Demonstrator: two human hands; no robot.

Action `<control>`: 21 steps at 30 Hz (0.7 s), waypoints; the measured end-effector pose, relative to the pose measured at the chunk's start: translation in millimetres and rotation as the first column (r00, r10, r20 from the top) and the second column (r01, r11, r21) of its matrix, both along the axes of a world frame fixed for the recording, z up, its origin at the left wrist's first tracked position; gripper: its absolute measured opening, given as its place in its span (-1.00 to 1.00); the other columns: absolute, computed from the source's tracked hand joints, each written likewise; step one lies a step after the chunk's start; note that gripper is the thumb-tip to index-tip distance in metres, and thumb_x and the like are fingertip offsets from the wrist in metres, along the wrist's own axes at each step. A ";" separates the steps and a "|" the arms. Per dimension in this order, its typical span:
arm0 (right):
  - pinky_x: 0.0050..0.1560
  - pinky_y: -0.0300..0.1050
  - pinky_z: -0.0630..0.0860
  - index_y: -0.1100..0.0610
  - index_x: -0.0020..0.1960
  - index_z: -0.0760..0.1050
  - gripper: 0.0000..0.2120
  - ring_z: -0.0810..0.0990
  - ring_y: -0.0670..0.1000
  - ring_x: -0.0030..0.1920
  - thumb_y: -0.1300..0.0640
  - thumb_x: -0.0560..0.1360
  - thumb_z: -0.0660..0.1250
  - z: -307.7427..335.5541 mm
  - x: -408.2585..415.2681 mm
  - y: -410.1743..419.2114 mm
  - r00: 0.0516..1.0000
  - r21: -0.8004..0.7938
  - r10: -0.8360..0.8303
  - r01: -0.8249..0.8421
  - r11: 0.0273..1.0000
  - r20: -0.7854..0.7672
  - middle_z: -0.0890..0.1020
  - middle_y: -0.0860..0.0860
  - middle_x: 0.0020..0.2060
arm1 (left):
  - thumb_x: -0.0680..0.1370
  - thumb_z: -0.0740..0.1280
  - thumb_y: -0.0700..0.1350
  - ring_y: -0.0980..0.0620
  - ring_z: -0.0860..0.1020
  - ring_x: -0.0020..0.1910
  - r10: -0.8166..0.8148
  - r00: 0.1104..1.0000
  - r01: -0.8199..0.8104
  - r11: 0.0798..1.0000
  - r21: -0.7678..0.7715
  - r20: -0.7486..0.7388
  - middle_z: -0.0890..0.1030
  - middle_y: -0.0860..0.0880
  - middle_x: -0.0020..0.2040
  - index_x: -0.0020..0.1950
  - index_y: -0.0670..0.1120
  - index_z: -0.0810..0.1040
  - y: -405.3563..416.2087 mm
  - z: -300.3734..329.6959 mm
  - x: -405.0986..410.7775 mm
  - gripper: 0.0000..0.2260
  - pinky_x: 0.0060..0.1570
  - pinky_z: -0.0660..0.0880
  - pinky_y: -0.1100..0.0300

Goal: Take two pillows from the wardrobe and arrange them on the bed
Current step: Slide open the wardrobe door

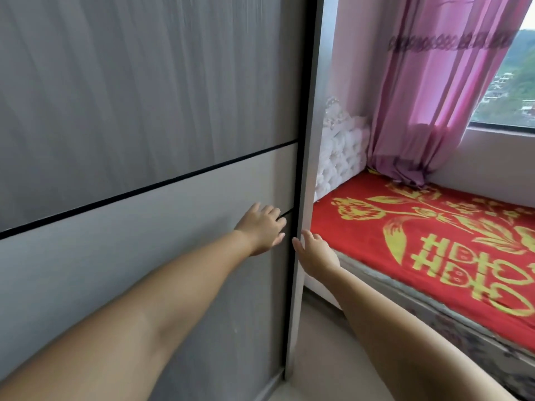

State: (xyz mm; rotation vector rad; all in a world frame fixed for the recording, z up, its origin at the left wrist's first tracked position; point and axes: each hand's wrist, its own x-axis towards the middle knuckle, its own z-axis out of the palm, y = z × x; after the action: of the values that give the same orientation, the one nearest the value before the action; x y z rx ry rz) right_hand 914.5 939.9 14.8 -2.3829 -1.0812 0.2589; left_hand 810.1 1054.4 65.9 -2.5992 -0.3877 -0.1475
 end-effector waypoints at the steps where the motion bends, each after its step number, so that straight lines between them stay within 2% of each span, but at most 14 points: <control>1: 0.28 0.16 0.41 0.12 0.47 0.21 -0.52 0.39 0.21 0.35 -0.09 0.62 0.03 2.4 11.8 17.4 0.999 0.034 0.009 -0.008 0.999 -0.050 0.40 0.18 0.37 | 0.62 0.07 0.07 -0.16 0.38 0.31 0.004 1.000 -0.003 0.999 0.032 -0.024 0.44 -0.18 0.31 0.29 -0.13 0.40 12.3 6.6 12.3 -0.63 0.31 0.25 -0.06; 4: 0.39 0.16 0.27 0.15 0.47 0.18 -0.53 0.36 0.22 0.38 -0.04 0.62 0.04 4.7 38.4 59.0 0.978 0.110 0.031 -0.008 0.994 -0.205 0.38 0.22 0.39 | 0.62 0.07 0.03 -0.16 0.27 0.43 -0.022 0.988 0.050 0.981 0.186 -0.151 0.34 -0.20 0.42 0.38 -0.14 0.35 43.3 27.9 43.8 -0.61 0.43 0.09 -0.16; 7: 0.44 0.10 0.22 0.08 0.56 -0.05 -0.43 0.29 0.21 0.43 -0.06 0.63 0.05 1.9 54.4 86.1 0.922 0.179 0.044 0.027 0.983 -0.384 0.19 0.21 0.48 | 0.62 0.07 -0.09 -0.17 0.18 0.50 -0.088 0.971 0.155 0.940 0.303 -0.222 0.26 -0.22 0.49 0.44 -0.17 0.28 57.3 45.8 74.5 -0.60 0.46 -0.07 -0.25; 9: 0.44 0.10 0.18 0.06 0.57 -0.16 -0.37 0.21 0.22 0.47 -0.08 0.63 0.06 -2.1 58.2 100.9 0.907 0.220 0.045 0.053 0.974 -0.418 0.09 0.19 0.51 | 0.63 0.03 -0.14 -0.18 0.13 0.52 -0.081 0.964 0.172 0.916 0.361 -0.253 0.21 -0.23 0.52 0.48 -0.20 0.21 59.8 52.5 94.9 -0.58 0.46 -0.12 -0.27; 14: 0.46 0.06 0.07 0.07 0.57 -0.14 -0.37 0.07 0.20 0.51 -0.06 0.63 0.07 -12.9 45.7 133.5 0.892 0.365 -0.007 0.192 0.911 -0.452 0.06 0.22 0.50 | 0.64 0.01 -0.09 -0.17 0.06 0.55 -0.002 0.968 0.102 0.918 0.384 -0.251 0.15 -0.19 0.55 0.51 -0.18 0.16 74.3 56.6 117.2 -0.55 0.47 -0.10 -0.24; 17: 0.47 0.05 0.02 0.12 0.56 -0.12 -0.39 0.09 0.21 0.51 -0.01 0.63 0.07 -13.0 49.8 145.1 0.846 0.389 -0.054 0.299 0.872 -0.530 0.10 0.25 0.51 | 0.63 0.04 -0.03 -0.16 0.03 0.55 0.030 0.957 0.104 0.892 0.439 -0.288 0.16 -0.14 0.56 0.52 -0.14 0.18 76.0 55.0 124.3 -0.54 0.45 -0.23 -0.25; 21: 0.49 0.01 -0.04 0.10 0.57 -0.13 -0.38 0.02 0.17 0.53 -0.02 0.62 0.07 -14.2 59.0 147.9 0.782 0.389 -0.024 0.336 0.858 -0.623 0.03 0.19 0.55 | 0.63 0.07 -0.02 -0.17 -0.02 0.55 0.114 0.943 0.065 0.858 0.509 -0.312 0.16 -0.12 0.55 0.53 -0.11 0.17 71.5 55.5 133.6 -0.53 0.34 -0.35 -0.30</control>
State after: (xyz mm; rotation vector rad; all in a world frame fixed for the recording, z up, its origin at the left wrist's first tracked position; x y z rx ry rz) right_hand 973.5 1087.8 0.6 -1.7403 -0.5125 0.5587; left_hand 943.7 1126.0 121.3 -2.0334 -0.2182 0.1786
